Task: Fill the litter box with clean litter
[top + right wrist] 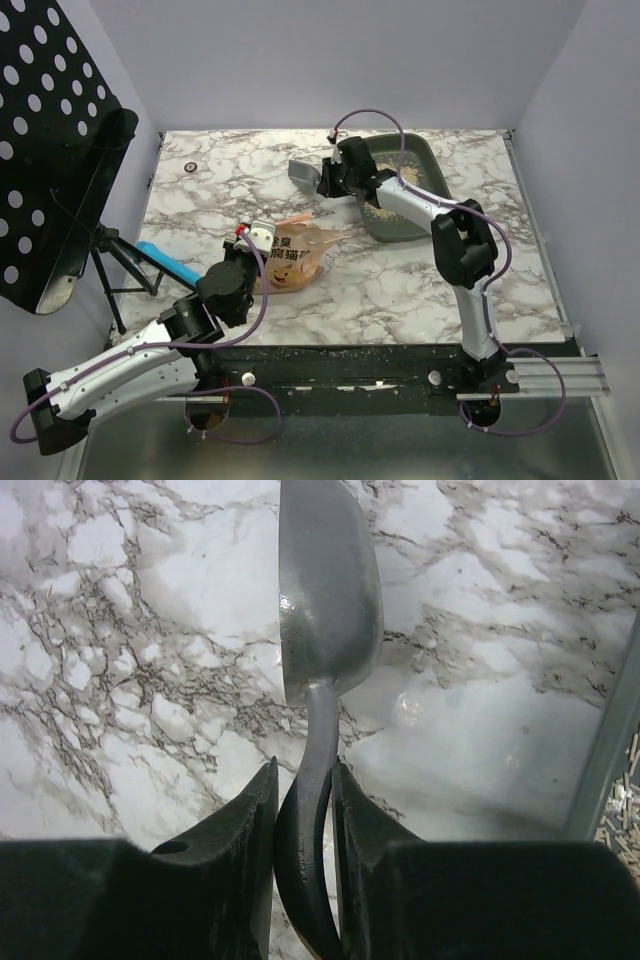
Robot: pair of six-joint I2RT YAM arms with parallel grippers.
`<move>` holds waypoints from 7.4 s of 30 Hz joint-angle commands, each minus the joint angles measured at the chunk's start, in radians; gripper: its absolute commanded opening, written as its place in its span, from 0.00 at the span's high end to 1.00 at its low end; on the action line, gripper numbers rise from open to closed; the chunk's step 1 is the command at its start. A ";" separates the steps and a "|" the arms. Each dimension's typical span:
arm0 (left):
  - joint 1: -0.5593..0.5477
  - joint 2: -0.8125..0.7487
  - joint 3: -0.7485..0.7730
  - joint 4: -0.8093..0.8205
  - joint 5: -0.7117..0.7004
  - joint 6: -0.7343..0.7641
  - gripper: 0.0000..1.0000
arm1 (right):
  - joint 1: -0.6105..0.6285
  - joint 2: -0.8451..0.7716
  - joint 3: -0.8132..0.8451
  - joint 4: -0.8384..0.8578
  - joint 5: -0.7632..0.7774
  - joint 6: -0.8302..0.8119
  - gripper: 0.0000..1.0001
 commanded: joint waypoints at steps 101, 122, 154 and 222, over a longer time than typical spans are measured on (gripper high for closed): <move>-0.001 -0.077 0.072 -0.118 0.351 -0.305 0.92 | -0.026 -0.778 -1.356 1.524 -0.835 0.065 0.25; -0.001 -0.123 0.075 -0.159 0.348 -0.307 0.93 | -0.027 -0.609 -1.343 1.831 -0.852 0.246 0.53; -0.001 -0.175 0.028 -0.180 0.380 -0.328 0.91 | -0.026 -0.672 -1.287 1.831 -0.893 0.315 0.89; 0.252 0.548 -0.216 1.146 1.566 -0.601 0.19 | -0.301 -1.513 -1.474 0.941 -0.956 0.368 1.00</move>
